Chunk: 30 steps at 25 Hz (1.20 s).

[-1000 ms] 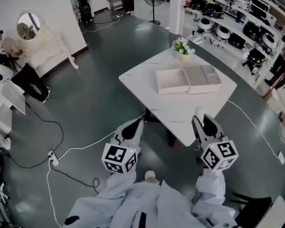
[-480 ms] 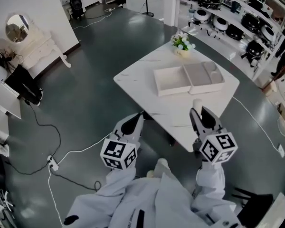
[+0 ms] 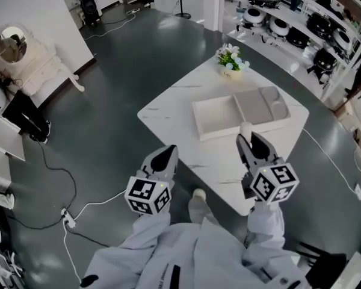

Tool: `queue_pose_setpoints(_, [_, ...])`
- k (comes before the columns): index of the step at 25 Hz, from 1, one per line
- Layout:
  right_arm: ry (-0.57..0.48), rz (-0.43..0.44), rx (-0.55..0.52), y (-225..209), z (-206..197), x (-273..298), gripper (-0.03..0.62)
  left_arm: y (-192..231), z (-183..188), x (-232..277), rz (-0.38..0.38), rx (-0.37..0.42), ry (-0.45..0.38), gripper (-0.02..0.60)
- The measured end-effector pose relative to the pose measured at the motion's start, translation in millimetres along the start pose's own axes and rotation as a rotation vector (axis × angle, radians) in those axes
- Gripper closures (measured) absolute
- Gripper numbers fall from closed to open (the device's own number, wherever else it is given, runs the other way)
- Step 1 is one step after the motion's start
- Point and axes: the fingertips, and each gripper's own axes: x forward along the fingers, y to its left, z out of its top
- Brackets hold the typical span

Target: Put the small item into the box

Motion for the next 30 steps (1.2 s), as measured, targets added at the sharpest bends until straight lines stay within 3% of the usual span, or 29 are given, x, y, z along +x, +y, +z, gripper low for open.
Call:
queue_pose_setpoints(15, [0.123,0.025,0.058,-59.4,-6.4,123.5,0.474,56.5,-14.6,119.9,-0.032,-0.091,0.137,0.584])
queue_pose_setpoints(24, [0.232,0.008,0.124,-84.8,-41.7,177.2,0.474,72.3,-53.2,154.5,-0.028,-0.150,0.236,0.584])
queue_pose_setpoints(30, [0.378,-0.009,0.086,-87.0,-77.8,210.9,0.474,85.2,-71.2,174.0,-0.045,-0.181,0.294,0.584])
